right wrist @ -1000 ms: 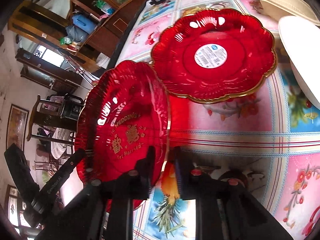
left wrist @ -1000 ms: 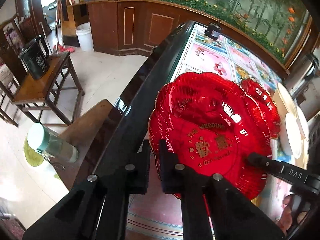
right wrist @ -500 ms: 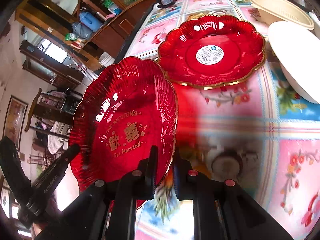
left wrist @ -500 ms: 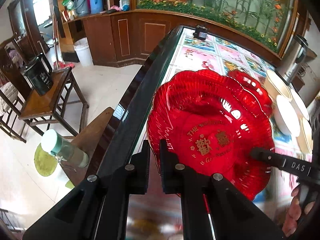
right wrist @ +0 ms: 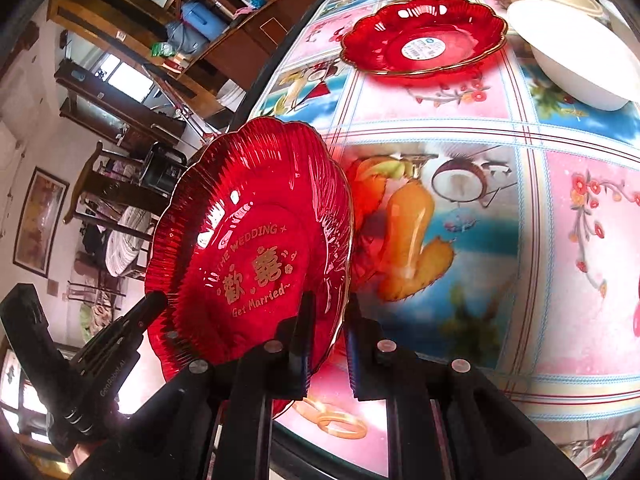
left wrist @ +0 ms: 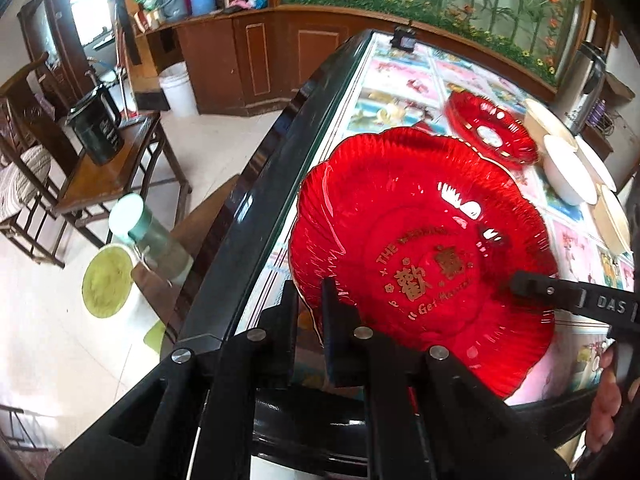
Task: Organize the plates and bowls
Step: 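Move the right tool to the small red scalloped plate while the left tool holds the wedding plate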
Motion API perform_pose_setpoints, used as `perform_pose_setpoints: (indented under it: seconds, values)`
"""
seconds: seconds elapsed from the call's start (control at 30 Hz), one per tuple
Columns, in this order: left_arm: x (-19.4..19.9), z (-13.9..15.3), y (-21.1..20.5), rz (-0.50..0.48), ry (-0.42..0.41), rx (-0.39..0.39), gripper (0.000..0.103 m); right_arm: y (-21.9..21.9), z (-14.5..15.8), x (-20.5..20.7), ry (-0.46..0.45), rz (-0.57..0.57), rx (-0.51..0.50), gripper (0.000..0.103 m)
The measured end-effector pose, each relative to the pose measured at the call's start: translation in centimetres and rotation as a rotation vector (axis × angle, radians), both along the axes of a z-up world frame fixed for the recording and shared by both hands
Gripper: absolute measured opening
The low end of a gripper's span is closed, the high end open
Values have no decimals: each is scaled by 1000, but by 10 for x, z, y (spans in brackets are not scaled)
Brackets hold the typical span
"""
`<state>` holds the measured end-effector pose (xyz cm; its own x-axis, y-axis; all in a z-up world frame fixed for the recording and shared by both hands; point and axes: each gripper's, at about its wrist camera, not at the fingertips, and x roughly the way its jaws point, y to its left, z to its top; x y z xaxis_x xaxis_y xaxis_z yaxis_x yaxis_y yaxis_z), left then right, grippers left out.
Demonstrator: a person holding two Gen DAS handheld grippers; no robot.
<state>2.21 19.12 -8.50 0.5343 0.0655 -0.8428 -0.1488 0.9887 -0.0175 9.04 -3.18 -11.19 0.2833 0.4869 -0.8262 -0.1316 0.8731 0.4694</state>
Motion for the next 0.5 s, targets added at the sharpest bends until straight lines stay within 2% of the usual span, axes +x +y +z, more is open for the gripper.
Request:
perform_pose_setpoints:
  seconds: [0.07,0.13,0.2,0.23,0.37,0.43,0.5]
  values:
    - [-1,-2,-2,10,-8,-10,11,2,-1,-1,-6,5,-4,15]
    - [-2,-2,-3,16,2,-20,17,0,-1,-1,-18,8,19,20]
    - [-9,-1,0,26,10,-31,34,-7,3,-2,-17,7,44,24]
    - [-15,1,1,29,1,-35,38,-10,8,-2,-30,7,48,26]
    - [-44,30,12,55,-107,8,54,-32,33,-8,-112,7,51,30]
    - [-55,46,17,70,-179,33,58,-51,47,-7,-150,-33,59,37]
    - [-62,64,23,89,-245,48,67,-69,59,-1,-175,-76,75,44]
